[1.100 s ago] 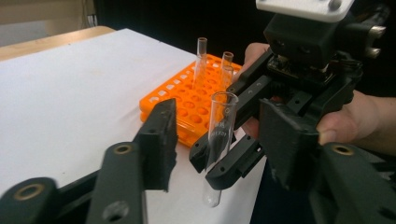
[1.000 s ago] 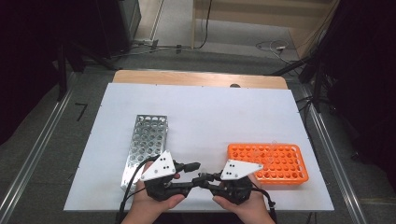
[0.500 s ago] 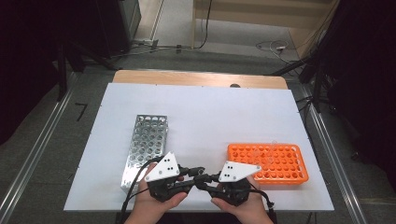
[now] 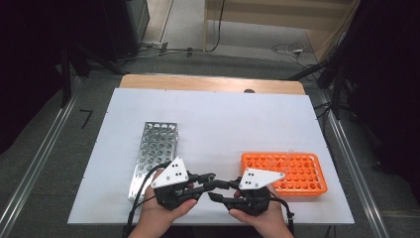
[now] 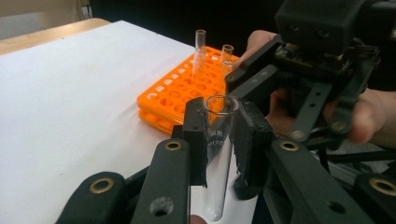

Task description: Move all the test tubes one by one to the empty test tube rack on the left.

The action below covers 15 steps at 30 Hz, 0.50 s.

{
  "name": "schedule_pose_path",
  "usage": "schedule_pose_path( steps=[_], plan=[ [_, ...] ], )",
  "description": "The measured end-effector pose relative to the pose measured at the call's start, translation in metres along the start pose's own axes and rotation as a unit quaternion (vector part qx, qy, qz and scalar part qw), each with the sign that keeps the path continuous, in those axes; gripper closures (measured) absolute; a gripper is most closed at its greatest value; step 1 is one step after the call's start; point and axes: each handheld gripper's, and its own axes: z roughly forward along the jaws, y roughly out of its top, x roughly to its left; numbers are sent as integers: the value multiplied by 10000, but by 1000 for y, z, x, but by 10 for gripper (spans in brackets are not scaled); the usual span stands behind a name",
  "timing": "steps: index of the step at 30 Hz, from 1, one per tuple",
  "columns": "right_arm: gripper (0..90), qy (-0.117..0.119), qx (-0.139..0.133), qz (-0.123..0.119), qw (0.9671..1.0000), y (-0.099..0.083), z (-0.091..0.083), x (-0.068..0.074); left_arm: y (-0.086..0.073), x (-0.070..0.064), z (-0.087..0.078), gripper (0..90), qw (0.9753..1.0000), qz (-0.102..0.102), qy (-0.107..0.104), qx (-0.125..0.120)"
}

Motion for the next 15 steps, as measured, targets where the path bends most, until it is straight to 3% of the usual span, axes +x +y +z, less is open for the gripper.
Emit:
schedule_pose_path(
  steps=[1,2,3,4,6,10,15],
  plan=[
    [464,11,-85,-45,10000,0,-6,-2,1,1,-1,762,10000,6,25,-3],
    [464,11,-85,-45,10000,0,-6,-2,3,3,-3,762,10000,12,62,-30],
    [380,-12,-130,-48,9999,1,-12,-4,4,4,-4,762,9999,13,87,-50],
    [380,-12,-130,-48,9999,1,-12,-4,6,6,-5,762,9999,0,115,-89],
    [290,-108,-173,-45,9998,0,-17,-7,9,11,-8,762,9997,1,202,-141],
    [125,-220,-252,111,9994,-1,-32,-16,17,22,-15,762,9990,14,390,-236],
    [40,-323,-359,168,9987,-4,-47,-24,23,40,-25,762,9972,-56,659,-358]
  ],
)
